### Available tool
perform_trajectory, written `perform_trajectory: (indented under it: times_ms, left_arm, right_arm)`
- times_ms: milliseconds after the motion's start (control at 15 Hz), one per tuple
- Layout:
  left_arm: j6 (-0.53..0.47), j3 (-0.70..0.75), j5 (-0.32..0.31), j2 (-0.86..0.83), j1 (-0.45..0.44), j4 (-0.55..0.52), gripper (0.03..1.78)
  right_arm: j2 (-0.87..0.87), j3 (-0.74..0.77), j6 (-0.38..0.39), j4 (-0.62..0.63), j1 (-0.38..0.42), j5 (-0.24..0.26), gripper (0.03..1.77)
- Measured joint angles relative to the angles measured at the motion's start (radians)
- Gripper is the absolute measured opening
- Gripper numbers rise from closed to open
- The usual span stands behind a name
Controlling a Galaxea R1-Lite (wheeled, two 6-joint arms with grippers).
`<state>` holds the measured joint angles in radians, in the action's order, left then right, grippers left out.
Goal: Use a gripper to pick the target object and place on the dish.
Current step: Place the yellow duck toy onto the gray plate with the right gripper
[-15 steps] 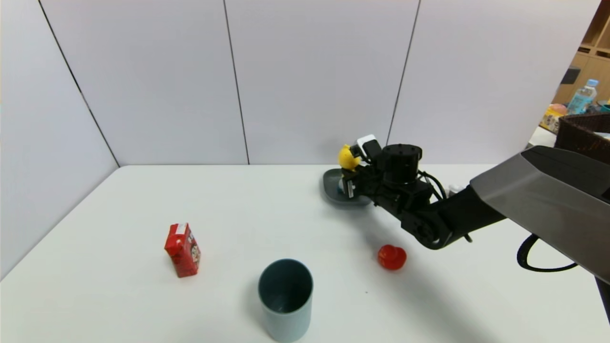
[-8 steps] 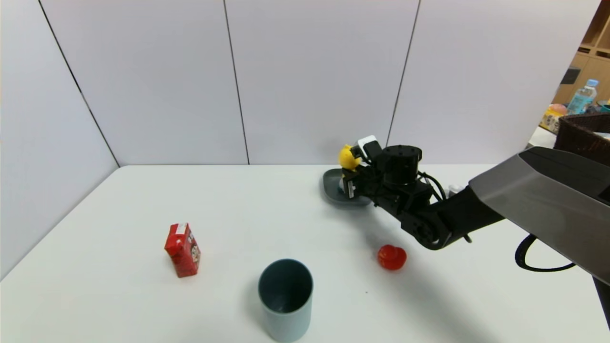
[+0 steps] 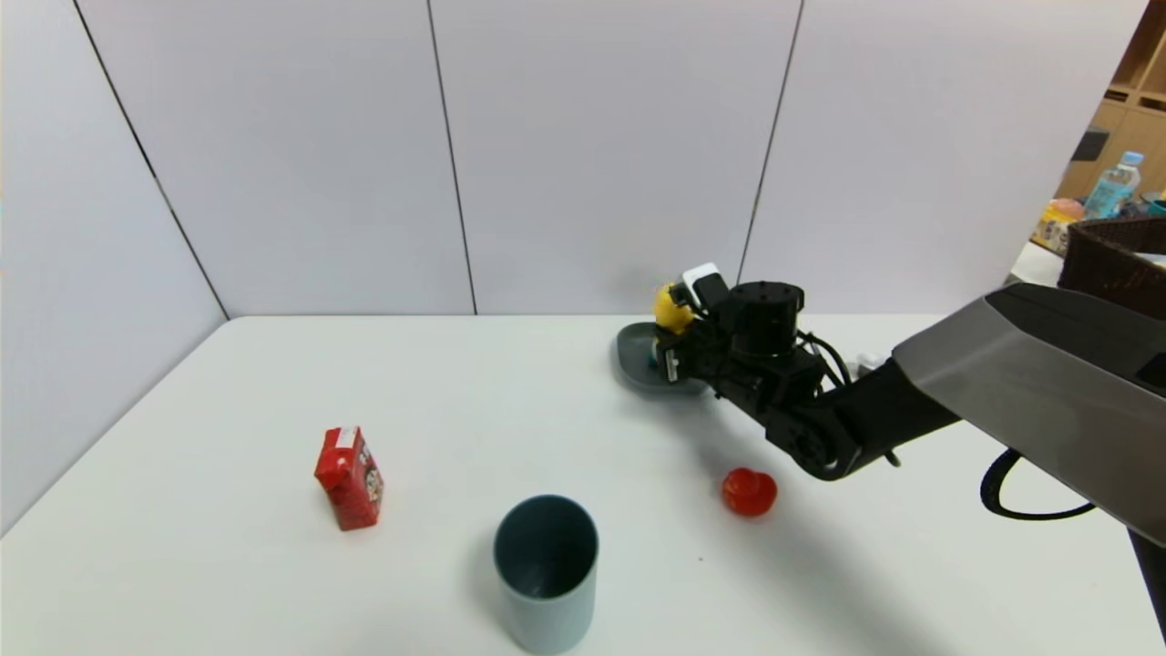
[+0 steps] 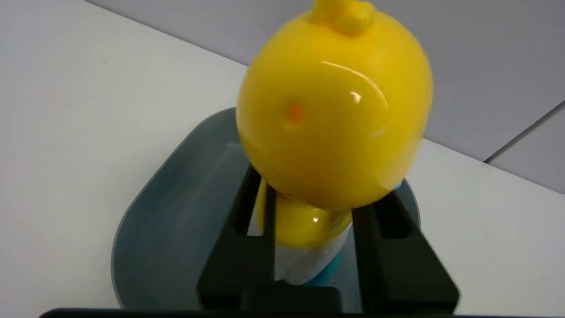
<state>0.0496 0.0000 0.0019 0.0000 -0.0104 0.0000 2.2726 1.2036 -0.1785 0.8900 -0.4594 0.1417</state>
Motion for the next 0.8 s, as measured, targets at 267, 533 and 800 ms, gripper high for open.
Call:
perform_trajectory:
  times_ms: [267, 533, 800]
  left_arm:
    - [0.000, 0.000, 0.000, 0.000, 0.000, 0.000, 1.69]
    - [0.000, 0.000, 0.000, 0.000, 0.000, 0.000, 1.69]
    - [0.000, 0.000, -0.001, 0.000, 0.000, 0.000, 1.69]
  right_arm:
    - [0.003, 0.000, 0.001, -0.002, -0.004, 0.001, 1.03]
    - [0.004, 0.003, -0.001, 0.017, -0.006, 0.001, 1.30]
    - [-0.011, 0.016, -0.020, 0.056, -0.008, 0.003, 1.47]
